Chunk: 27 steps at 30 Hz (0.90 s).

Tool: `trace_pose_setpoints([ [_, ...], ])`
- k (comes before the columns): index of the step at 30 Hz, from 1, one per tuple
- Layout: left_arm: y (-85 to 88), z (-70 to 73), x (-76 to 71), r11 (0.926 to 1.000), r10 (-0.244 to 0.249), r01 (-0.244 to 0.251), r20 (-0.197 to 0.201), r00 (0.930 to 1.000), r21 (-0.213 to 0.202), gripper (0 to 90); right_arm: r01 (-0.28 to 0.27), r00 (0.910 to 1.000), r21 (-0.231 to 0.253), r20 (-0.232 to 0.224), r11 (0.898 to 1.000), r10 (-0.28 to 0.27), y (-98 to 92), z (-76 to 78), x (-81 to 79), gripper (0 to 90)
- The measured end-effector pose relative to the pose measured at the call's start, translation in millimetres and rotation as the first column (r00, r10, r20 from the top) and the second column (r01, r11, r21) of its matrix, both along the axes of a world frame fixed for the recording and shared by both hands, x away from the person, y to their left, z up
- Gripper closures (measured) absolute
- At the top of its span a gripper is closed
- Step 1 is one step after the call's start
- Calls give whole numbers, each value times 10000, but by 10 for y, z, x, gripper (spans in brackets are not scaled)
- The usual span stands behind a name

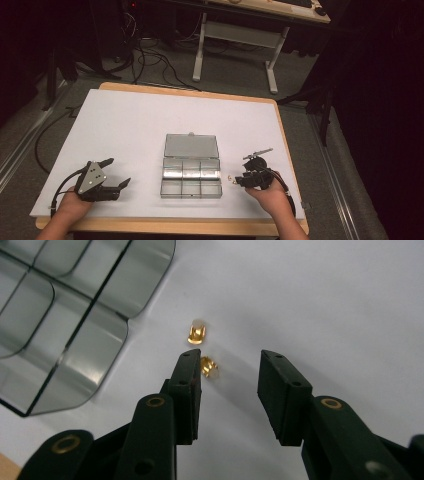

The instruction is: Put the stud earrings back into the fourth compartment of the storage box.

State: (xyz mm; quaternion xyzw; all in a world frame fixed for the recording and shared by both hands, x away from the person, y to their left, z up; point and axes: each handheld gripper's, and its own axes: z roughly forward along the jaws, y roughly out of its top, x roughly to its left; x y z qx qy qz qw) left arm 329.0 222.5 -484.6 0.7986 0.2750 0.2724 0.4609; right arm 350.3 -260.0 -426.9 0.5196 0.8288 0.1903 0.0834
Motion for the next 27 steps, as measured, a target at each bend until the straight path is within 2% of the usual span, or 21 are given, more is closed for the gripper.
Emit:
trace_pose_setpoints([
  [7, -6, -1, -7, 10000, -6, 6, 57, 10000, 47, 152, -242, 9969, -223, -751, 9995, 224, 20, -7, 0, 635],
  [9, -4, -1, -6, 10000, -7, 6, 50, 10000, 43, 152, -504, 9952, -384, -864, 9980, 470, 29, -9, 3, 630],
  [10, -5, -1, -6, 10000, -14, 13, 43, 10000, 35, 152, -522, 9933, -313, -1048, 9981, 486, 39, -6, 3, 626],
  [17, -6, -2, -8, 10000, -19, 19, 66, 10000, 47, 152, -636, 9878, -422, -1448, 9971, 569, 74, -7, 18, 626],
  [18, -7, -2, -9, 10000, -28, 27, 72, 10000, 50, 152, -796, 9862, -631, -1506, 9948, 694, 84, -20, 23, 624],
  [23, -7, -1, -5, 10000, -30, 30, 43, 10000, 69, 152, -831, 9781, -874, -1981, 9927, 645, 103, -53, 40, 618],
  [27, -8, -1, -6, 10000, -37, 36, 51, 10000, 85, 152, -820, 9766, -741, -2047, 9939, 654, 110, -42, 90, 620],
])
